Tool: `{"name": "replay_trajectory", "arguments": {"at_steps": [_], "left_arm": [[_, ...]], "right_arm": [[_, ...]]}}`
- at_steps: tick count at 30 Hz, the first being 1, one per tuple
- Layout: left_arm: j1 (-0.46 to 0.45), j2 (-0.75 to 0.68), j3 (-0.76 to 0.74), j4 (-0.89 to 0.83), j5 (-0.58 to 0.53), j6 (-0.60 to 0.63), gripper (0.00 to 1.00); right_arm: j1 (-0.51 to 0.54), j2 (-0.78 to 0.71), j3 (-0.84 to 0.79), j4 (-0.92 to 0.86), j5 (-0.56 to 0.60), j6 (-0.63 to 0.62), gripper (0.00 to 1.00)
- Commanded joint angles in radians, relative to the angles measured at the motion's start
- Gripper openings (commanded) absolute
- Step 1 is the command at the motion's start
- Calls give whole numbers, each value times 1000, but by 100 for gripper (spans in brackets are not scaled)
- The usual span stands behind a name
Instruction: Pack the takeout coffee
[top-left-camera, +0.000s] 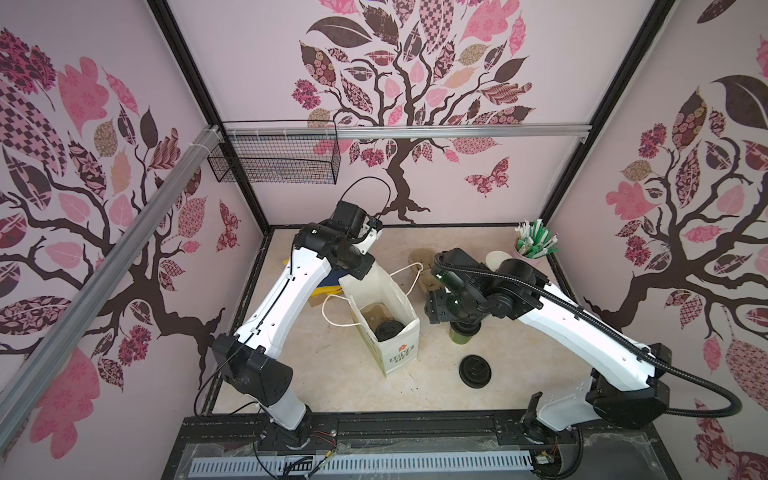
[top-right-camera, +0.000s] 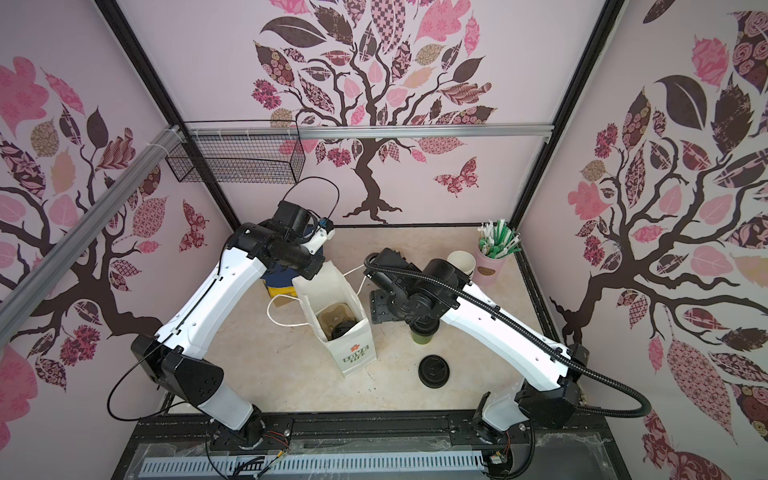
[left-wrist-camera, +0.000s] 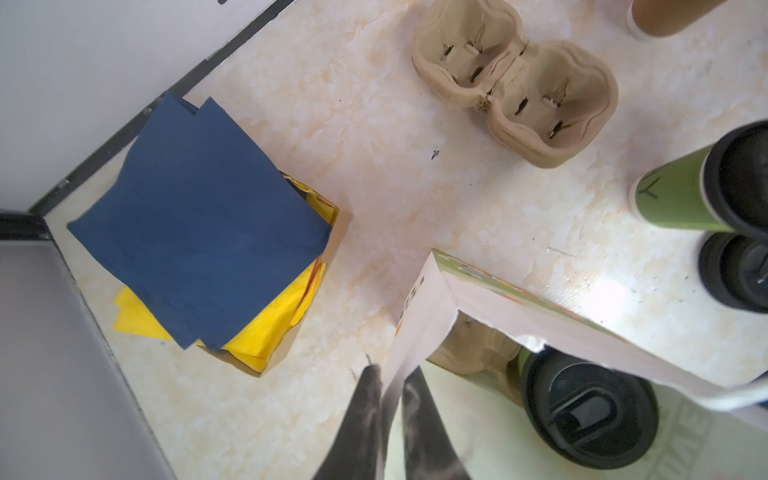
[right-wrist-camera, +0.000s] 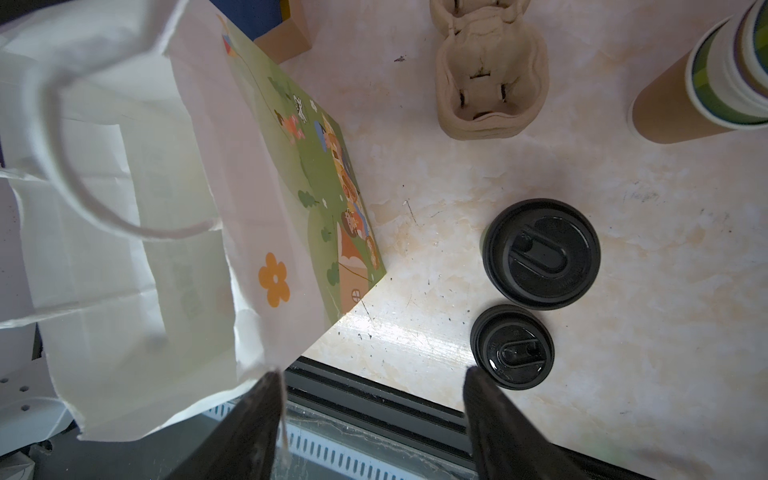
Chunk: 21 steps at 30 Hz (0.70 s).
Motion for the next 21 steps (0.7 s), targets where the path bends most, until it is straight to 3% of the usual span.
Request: {"name": "replay_trajectory", "arguments": {"at_steps": [1, 4, 8, 21], "left_arm": [[8, 11, 21, -12, -9, -16, 8], [16, 8, 22, -10, -10, -44, 0], [26, -25, 2, 13, 34, -116, 0], [27, -133, -130, 6, 49, -554, 0]], "right_arm": [[-6, -50, -13, -44, 11, 64, 72], [-9, -71, -35, -24, 11, 48, 72], [-10, -93, -55, 4, 3, 35, 72], [-15, -47, -21, 8, -135, 38, 73]]}}
